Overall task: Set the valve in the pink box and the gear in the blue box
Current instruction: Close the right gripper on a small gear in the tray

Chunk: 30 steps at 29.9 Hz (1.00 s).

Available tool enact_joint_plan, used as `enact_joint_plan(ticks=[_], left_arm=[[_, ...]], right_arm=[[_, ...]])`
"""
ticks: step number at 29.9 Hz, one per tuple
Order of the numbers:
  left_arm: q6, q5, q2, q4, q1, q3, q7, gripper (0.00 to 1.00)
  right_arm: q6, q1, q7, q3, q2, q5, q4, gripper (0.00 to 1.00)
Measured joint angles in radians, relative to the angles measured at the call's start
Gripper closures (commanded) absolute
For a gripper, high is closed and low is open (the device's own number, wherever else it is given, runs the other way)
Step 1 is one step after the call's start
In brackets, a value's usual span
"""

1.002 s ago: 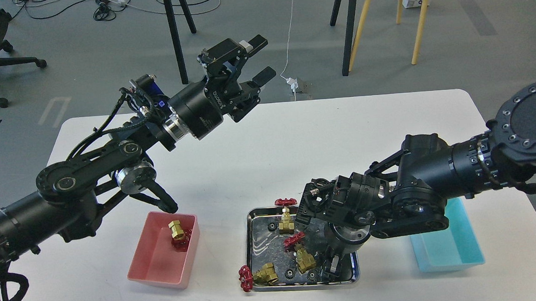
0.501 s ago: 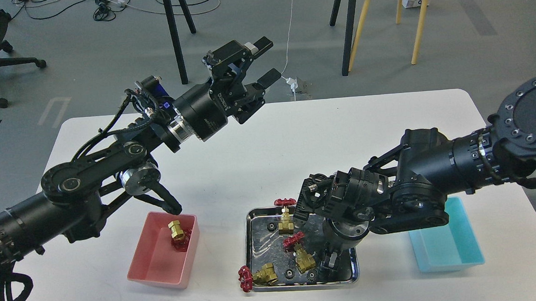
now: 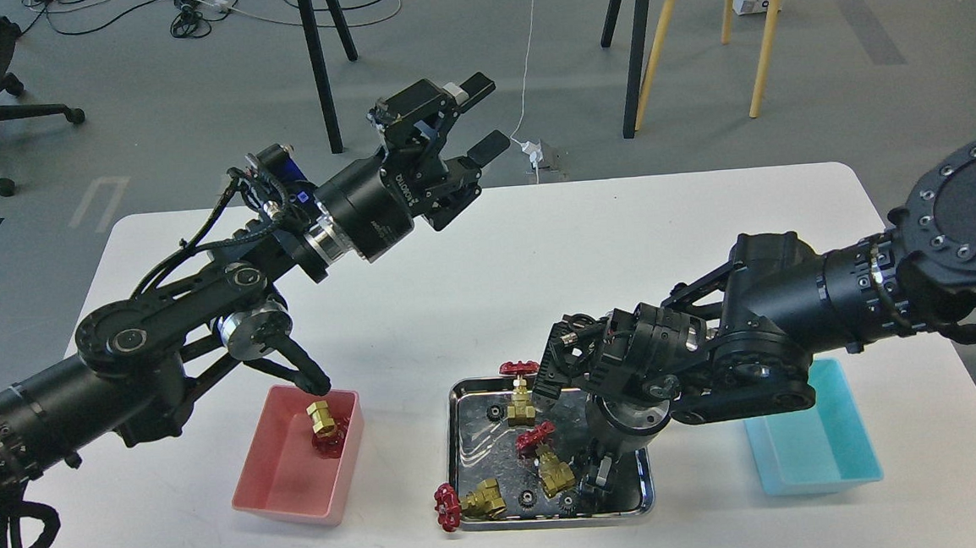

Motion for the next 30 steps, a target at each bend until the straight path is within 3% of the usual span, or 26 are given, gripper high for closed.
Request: enact_joint_plan(ticks=[24,30], left_arm=[[-0.003,0.015,-0.003,0.015,0.004,-0.001,0.0,0.28],[-0.003,0.015,-0.007,0.015,0.004,0.0,0.0,0.28]], right_arm=[[0.0,-0.029,0.002,0.006,0.0,0.014,-0.045,0.67],[0.0,-0.03,0.002,0.007,0.0,0.014,-0.045,0.85]])
